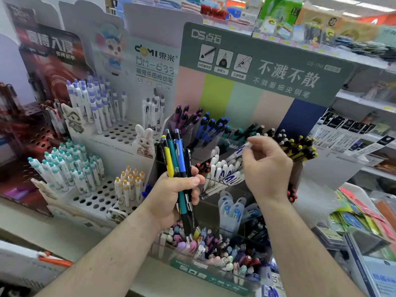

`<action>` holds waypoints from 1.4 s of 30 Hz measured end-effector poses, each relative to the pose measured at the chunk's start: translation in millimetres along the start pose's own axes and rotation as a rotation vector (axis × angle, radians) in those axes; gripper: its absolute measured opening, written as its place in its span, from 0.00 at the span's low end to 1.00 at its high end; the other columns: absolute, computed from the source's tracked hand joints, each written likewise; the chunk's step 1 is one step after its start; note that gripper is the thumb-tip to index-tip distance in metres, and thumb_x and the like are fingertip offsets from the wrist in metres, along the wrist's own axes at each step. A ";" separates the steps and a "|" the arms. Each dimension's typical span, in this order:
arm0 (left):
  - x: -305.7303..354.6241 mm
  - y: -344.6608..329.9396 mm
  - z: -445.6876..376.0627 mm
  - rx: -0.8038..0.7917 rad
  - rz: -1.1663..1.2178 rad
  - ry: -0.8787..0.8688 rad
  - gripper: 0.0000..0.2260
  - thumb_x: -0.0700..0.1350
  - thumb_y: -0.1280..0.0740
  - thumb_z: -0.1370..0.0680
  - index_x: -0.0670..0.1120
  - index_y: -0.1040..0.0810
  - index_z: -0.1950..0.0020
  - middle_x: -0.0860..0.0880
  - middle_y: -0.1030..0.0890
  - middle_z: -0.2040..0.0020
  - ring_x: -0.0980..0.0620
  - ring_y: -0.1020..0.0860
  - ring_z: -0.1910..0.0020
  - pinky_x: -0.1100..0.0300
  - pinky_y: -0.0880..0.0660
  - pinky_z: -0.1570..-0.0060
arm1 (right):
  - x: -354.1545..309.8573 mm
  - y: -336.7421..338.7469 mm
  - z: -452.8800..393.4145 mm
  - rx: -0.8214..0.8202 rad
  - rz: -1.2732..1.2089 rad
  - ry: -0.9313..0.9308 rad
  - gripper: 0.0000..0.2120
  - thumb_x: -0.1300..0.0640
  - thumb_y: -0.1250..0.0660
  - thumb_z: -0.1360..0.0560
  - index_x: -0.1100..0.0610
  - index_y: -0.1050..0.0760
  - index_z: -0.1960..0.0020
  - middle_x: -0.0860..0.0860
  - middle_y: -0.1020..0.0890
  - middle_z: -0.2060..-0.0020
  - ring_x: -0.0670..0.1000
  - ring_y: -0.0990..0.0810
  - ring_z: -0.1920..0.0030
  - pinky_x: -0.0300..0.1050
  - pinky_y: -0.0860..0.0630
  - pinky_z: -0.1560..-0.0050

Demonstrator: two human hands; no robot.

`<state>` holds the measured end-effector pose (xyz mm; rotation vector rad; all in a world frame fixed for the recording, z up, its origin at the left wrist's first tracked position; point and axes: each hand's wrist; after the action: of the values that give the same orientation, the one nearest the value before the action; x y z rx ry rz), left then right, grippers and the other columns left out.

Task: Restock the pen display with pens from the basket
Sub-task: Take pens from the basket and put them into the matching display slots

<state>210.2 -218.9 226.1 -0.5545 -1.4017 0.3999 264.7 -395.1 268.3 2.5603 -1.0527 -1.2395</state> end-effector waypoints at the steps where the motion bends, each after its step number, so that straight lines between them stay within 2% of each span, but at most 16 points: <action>1: 0.0 0.2 0.0 -0.007 -0.008 -0.001 0.10 0.36 0.32 0.33 0.42 0.25 0.52 0.46 0.20 0.63 0.53 0.26 0.72 0.59 0.27 0.71 | -0.4 -4.2 0.3 -0.101 0.048 0.002 0.06 0.63 0.30 0.24 0.56 0.16 0.50 0.40 0.19 0.64 0.37 0.20 0.62 0.34 0.22 0.56; 4: 0.1 1.2 -0.1 -0.020 -0.012 0.005 0.10 0.36 0.33 0.33 0.42 0.25 0.52 0.46 0.20 0.63 0.52 0.26 0.72 0.59 0.27 0.71 | -0.9 -12.5 2.9 -0.264 0.154 0.018 0.08 0.60 0.32 0.24 0.55 0.14 0.50 0.45 0.15 0.61 0.48 0.19 0.57 0.49 0.21 0.49; 8: 1.3 4.8 0.0 -0.052 0.006 0.030 0.12 0.35 0.33 0.33 0.41 0.24 0.50 0.45 0.20 0.62 0.52 0.26 0.72 0.59 0.28 0.71 | -0.9 -15.5 6.9 -0.289 0.249 0.101 0.10 0.59 0.33 0.24 0.56 0.14 0.58 0.50 0.14 0.63 0.56 0.19 0.56 0.46 0.28 0.45; 12: 2.8 7.5 0.7 -0.103 -0.009 0.040 0.13 0.35 0.34 0.33 0.40 0.24 0.49 0.45 0.19 0.61 0.52 0.26 0.72 0.60 0.27 0.71 | -1.5 -16.7 5.5 -0.309 0.355 0.126 0.09 0.58 0.33 0.24 0.54 0.13 0.55 0.48 0.13 0.59 0.56 0.19 0.52 0.44 0.34 0.46; 15: 4.3 8.5 3.4 -0.150 -0.059 0.059 0.13 0.35 0.33 0.33 0.40 0.25 0.48 0.45 0.19 0.61 0.52 0.25 0.72 0.60 0.27 0.70 | -20.9 -10.4 9.9 -0.303 0.122 -0.018 0.08 0.55 0.30 0.24 0.52 0.15 0.47 0.45 0.15 0.54 0.48 0.20 0.50 0.44 0.27 0.43; 18: 5.0 7.9 6.0 -0.194 -0.120 0.074 0.13 0.35 0.33 0.32 0.40 0.26 0.48 0.44 0.19 0.60 0.52 0.25 0.71 0.59 0.27 0.69 | -43.9 -9.3 16.7 -0.458 -0.084 -0.204 0.10 0.48 0.27 0.26 0.48 0.18 0.46 0.44 0.17 0.59 0.42 0.19 0.58 0.43 0.20 0.56; 20: 4.6 7.3 6.3 -0.203 -0.141 0.061 0.11 0.36 0.33 0.32 0.39 0.25 0.49 0.40 0.21 0.59 0.51 0.26 0.71 0.59 0.27 0.70 | -51.7 -11.7 23.0 -0.621 -0.188 -0.299 0.10 0.51 0.26 0.26 0.52 0.20 0.46 0.50 0.16 0.59 0.45 0.17 0.61 0.40 0.19 0.64; 22: 4.8 6.8 7.8 -0.192 -0.143 0.054 0.11 0.38 0.33 0.31 0.38 0.23 0.49 0.37 0.24 0.56 0.50 0.24 0.71 0.59 0.27 0.70 | -55.3 -12.6 27.2 -0.667 -0.292 -0.372 0.08 0.56 0.27 0.24 0.57 0.20 0.47 0.55 0.16 0.58 0.52 0.15 0.59 0.46 0.17 0.65; 25: 3.1 6.7 8.9 -0.132 -0.091 0.055 0.13 0.38 0.33 0.30 0.38 0.24 0.47 0.39 0.18 0.55 0.47 0.21 0.67 0.58 0.24 0.69 | -53.7 -12.3 31.3 -0.564 -0.367 -0.394 0.01 0.61 0.29 0.23 0.56 0.19 0.52 0.54 0.15 0.61 0.54 0.14 0.60 0.52 0.16 0.63; 26: 3.3 5.5 9.5 -0.100 -0.059 0.052 0.12 0.37 0.33 0.29 0.38 0.25 0.47 0.39 0.17 0.55 0.45 0.19 0.65 0.57 0.23 0.68 | -53.1 -12.6 32.4 -0.503 -0.348 -0.365 0.02 0.61 0.29 0.24 0.55 0.19 0.54 0.52 0.15 0.63 0.53 0.14 0.61 0.51 0.16 0.62; 28: 3.2 3.0 9.1 -0.017 0.022 0.041 0.05 0.33 0.35 0.25 0.42 0.27 0.52 0.39 0.16 0.54 0.42 0.17 0.60 0.54 0.20 0.64 | -51.3 -11.5 33.9 -0.364 -0.285 -0.276 0.04 0.60 0.28 0.25 0.52 0.18 0.56 0.48 0.16 0.65 0.46 0.17 0.63 0.44 0.19 0.60; 30: 4.3 4.0 8.1 0.091 0.105 0.036 0.09 0.32 0.39 0.22 0.45 0.29 0.57 0.40 0.15 0.57 0.43 0.16 0.60 0.51 0.18 0.58 | -52.0 -7.6 33.1 -0.213 -0.325 -0.256 0.05 0.60 0.28 0.25 0.51 0.18 0.56 0.46 0.17 0.66 0.43 0.20 0.65 0.39 0.22 0.62; 32: 6.4 9.2 7.9 0.172 0.143 0.012 0.10 0.33 0.39 0.22 0.46 0.29 0.59 0.43 0.16 0.61 0.46 0.16 0.63 0.52 0.18 0.58 | -51.7 -1.5 28.6 -0.033 -0.441 -0.345 0.05 0.62 0.28 0.24 0.53 0.18 0.56 0.47 0.17 0.66 0.44 0.21 0.66 0.39 0.22 0.63; 34: 8.9 14.6 8.7 0.197 0.144 -0.004 0.10 0.33 0.39 0.22 0.47 0.29 0.59 0.45 0.16 0.63 0.48 0.16 0.64 0.57 0.19 0.66 | -51.4 3.0 23.5 0.114 -0.582 -0.516 0.05 0.62 0.29 0.23 0.55 0.19 0.56 0.48 0.19 0.66 0.44 0.22 0.69 0.37 0.23 0.66; 37: 10.9 18.4 10.1 0.196 0.111 -0.006 0.10 0.34 0.38 0.21 0.47 0.29 0.59 0.47 0.16 0.61 0.47 0.15 0.61 0.60 0.24 0.69 | -48.1 1.9 23.6 0.171 -0.692 -0.722 0.04 0.62 0.31 0.22 0.56 0.21 0.55 0.50 0.20 0.66 0.45 0.23 0.69 0.36 0.24 0.67; 42: 11.7 18.4 11.8 0.159 0.144 -0.033 0.09 0.34 0.37 0.23 0.47 0.29 0.59 0.47 0.16 0.59 0.47 0.16 0.60 0.61 0.24 0.69 | -48.8 -10.6 34.2 0.138 -0.695 -0.773 0.04 0.62 0.31 0.22 0.56 0.22 0.55 0.50 0.21 0.66 0.45 0.24 0.69 0.38 0.25 0.66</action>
<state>201.1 -195.9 225.7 -0.5215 -1.3517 0.6327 224.7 -349.9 273.5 2.6766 -0.2577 -2.5307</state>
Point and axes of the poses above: each hand's wrist, its own z-axis away from the middle knuckle, its own y-axis out of the back of the hand, x = y × z
